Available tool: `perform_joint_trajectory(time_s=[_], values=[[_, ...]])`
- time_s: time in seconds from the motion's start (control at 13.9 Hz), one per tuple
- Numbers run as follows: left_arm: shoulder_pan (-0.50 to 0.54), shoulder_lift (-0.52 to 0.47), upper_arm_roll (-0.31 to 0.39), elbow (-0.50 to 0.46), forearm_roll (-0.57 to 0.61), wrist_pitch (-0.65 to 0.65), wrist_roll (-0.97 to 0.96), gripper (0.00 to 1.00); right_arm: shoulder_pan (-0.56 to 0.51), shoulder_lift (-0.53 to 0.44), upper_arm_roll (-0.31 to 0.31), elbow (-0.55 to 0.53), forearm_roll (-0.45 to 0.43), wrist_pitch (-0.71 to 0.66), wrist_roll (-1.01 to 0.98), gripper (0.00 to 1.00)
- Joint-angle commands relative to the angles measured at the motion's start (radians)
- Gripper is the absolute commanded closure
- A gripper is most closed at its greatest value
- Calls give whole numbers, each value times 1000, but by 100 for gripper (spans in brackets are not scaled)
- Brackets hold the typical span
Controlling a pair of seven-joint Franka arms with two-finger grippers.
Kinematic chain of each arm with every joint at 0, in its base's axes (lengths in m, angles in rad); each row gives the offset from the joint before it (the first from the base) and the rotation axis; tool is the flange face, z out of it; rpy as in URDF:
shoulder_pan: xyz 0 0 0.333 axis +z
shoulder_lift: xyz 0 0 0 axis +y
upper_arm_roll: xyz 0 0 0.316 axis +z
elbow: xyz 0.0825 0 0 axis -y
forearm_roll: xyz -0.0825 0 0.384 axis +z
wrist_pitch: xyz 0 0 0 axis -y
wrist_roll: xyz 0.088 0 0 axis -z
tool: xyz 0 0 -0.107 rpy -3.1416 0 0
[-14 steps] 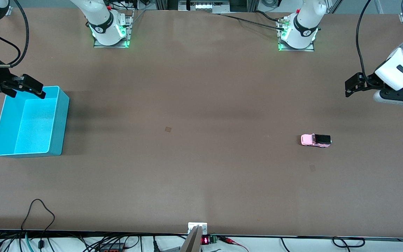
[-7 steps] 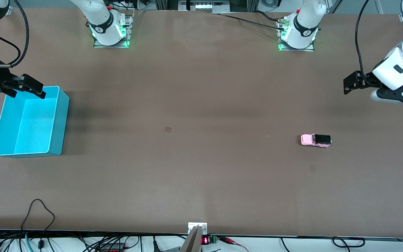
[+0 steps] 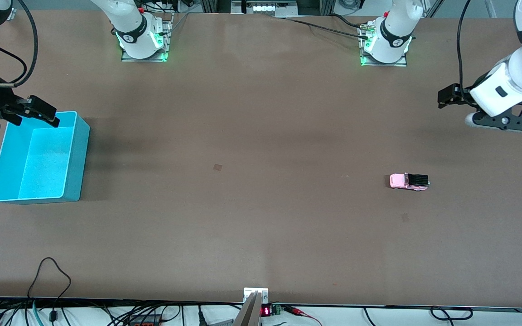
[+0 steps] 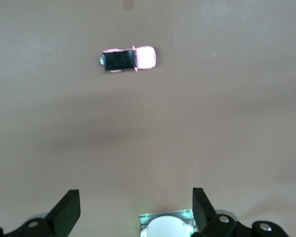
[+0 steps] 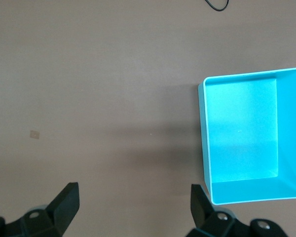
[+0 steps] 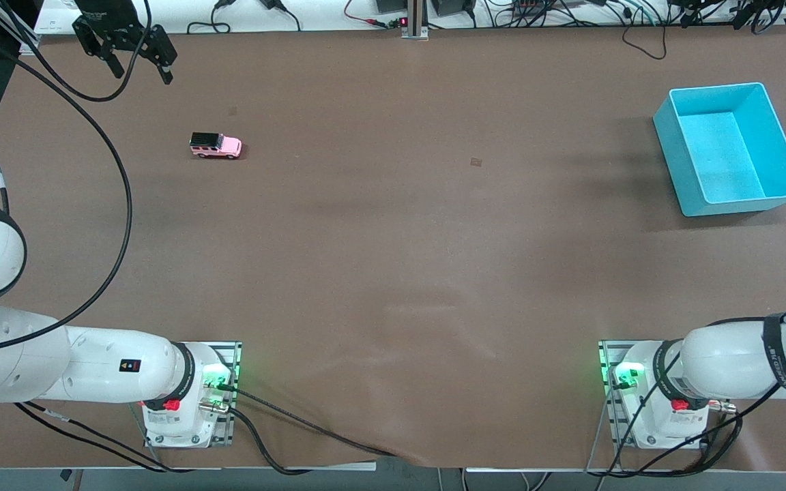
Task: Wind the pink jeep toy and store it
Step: 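Lower the left gripper down over the pink toy jeep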
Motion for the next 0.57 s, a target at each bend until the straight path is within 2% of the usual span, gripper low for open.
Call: perform_joint_trajectory(time_s=[0.0,0.29,0.5], values=[[-7,37,2,36,5,-43,178,0,-19,2,15,14,10,-19,-12,0],[3,95,3,18,9,-11,488,0,-19,2,15,13,10,-19,-12,0],[19,135,4,-28,19,104,697,0,-19,2,15,13,10,-19,-12,0]])
